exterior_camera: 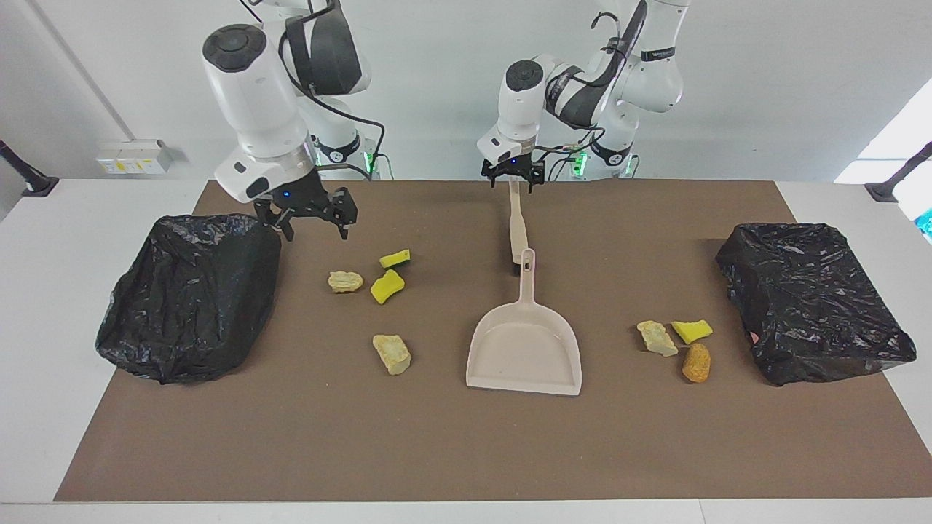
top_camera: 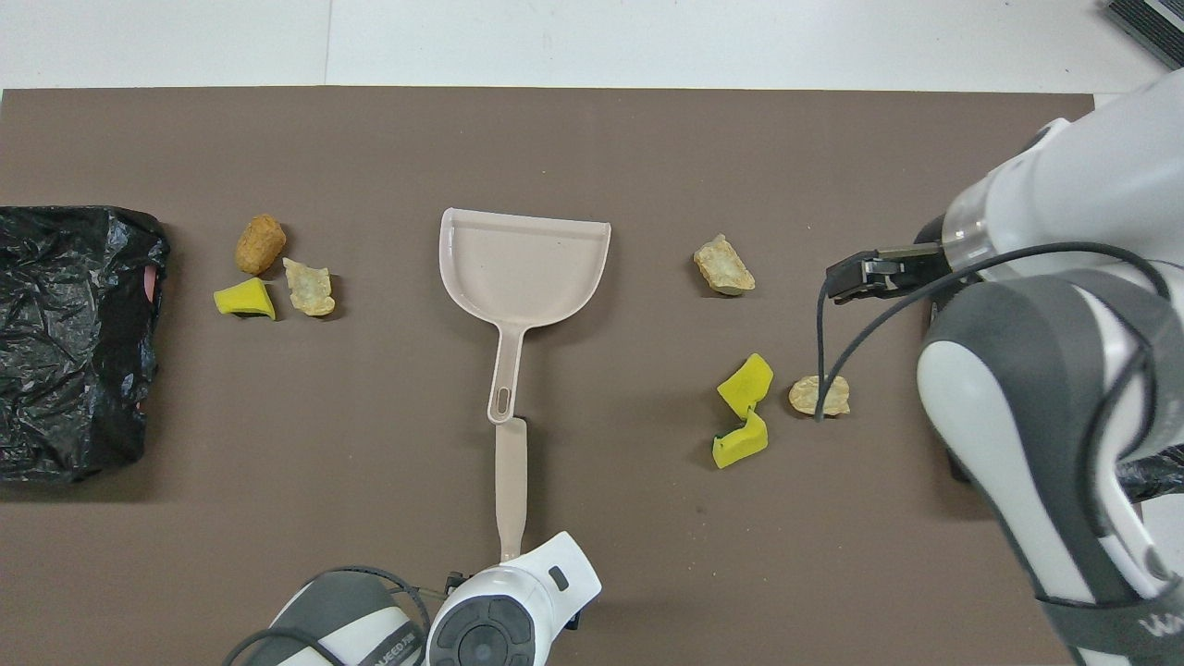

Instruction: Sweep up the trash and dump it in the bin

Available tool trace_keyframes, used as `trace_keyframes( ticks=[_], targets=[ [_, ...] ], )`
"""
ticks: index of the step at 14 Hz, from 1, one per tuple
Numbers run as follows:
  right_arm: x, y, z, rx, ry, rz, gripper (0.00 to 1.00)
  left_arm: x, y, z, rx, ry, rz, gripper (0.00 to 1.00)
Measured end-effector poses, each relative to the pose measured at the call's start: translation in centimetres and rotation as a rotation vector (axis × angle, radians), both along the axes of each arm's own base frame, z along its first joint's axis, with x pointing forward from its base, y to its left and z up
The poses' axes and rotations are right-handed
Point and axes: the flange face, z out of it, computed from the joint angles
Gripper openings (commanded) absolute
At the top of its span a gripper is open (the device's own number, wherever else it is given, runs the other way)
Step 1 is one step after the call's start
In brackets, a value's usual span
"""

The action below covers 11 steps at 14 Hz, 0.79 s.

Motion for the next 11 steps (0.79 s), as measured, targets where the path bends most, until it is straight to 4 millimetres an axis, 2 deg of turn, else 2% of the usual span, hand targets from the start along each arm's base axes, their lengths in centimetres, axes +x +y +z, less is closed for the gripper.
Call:
trace_keyframes(
  ticks=[2,3,4,6,8,11],
  targets=[
    [0.9,2.3,-2.1,0.001,-0.009,-0.005,1.0,0.3,-0.2,-1.1,0.001,0.003,0.011,1.0],
    [1.2,3.0,-2.4,0.001,-0.009,-0.006,1.0,0.3,-0.2,-1.3,0.005,0.007,0.012,1.0],
    [1.3,3.2,-2.2,0.003,-0.014,-0.007,1.0,0.3,-0.1,-1.4,0.007,0.009,0.012,0.94],
    [1.2,4.1,-1.5,0.007,-0.027,0.006,1.0,0.3,-0.1,-1.5,0.01,0.012,0.011,0.53],
    [1.2,5.0,-1.6,0.009,-0.036,0.017,1.0,0.2,0.0,-1.6,0.022,0.023,0.011,0.0],
    [1.4,5.1,-2.2,0.006,-0.031,0.018,1.0,-0.1,0.6,-1.8,0.063,0.063,0.01,0.0]
  ],
)
